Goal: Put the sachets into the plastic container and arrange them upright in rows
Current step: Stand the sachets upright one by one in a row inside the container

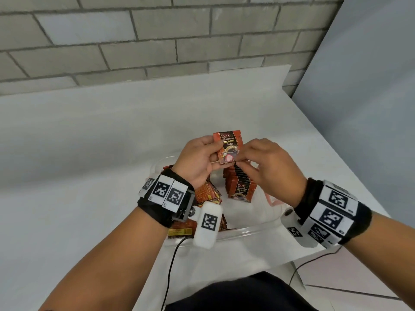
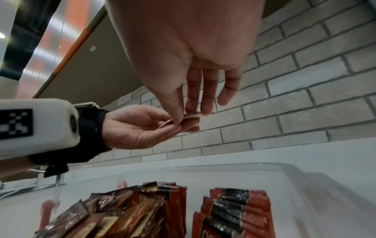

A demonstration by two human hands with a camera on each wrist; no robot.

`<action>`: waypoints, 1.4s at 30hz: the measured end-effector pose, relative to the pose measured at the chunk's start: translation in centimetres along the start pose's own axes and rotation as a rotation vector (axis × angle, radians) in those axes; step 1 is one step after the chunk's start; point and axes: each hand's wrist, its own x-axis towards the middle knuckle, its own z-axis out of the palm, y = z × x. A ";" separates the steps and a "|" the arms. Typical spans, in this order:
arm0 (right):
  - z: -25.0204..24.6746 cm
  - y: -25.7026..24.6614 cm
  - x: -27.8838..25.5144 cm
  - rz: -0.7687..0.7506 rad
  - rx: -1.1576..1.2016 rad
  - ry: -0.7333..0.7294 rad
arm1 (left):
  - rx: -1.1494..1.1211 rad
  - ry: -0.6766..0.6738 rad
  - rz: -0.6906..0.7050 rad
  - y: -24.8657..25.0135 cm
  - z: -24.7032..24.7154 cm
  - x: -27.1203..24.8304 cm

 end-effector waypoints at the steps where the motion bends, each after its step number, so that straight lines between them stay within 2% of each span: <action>1: -0.1 0.1 0.1 0.018 0.025 0.008 | 0.033 -0.010 0.001 -0.1 -0.1 0.0; 4: -0.9 0.5 0.8 0.168 0.182 0.114 | 0.100 -0.041 0.013 -0.2 0.0 -0.3; 6: -1.4 0.8 1.8 0.243 0.183 0.110 | 0.168 -0.069 0.021 -0.2 0.2 -0.5; 10: -2.6 1.1 4.0 0.322 0.146 -0.138 | 0.298 -0.113 0.000 -0.4 0.6 -0.8; 13: -3.7 1.2 4.7 0.353 0.167 -0.274 | 0.331 -0.095 -0.011 -0.5 0.5 -0.9; 16: -4.0 1.0 4.3 0.362 0.189 -0.417 | 0.379 -0.019 0.019 -0.4 -0.1 -0.7; 19: -2.8 0.8 2.9 0.388 0.099 -0.654 | 0.395 0.102 0.064 0.3 -1.3 -0.7; 22: -1.0 0.7 1.6 0.406 0.018 -0.792 | 0.462 0.178 0.088 1.7 -3.2 -1.2; 28: 1.3 0.8 1.1 0.358 -0.137 -0.856 | 0.730 0.329 0.142 4.9 -8.9 -3.8; 31: 1.9 0.8 1.2 0.302 -0.232 -0.850 | 0.815 0.364 0.031 4.5 -11.8 -5.0; 35: 2.2 0.5 1.4 0.249 -0.337 -0.879 | 0.754 0.290 -0.187 2.7 -13.3 -6.1; 42: 2.4 -0.2 1.8 0.168 -0.435 -0.904 | 0.638 0.280 -0.158 2.0 -13.7 -6.2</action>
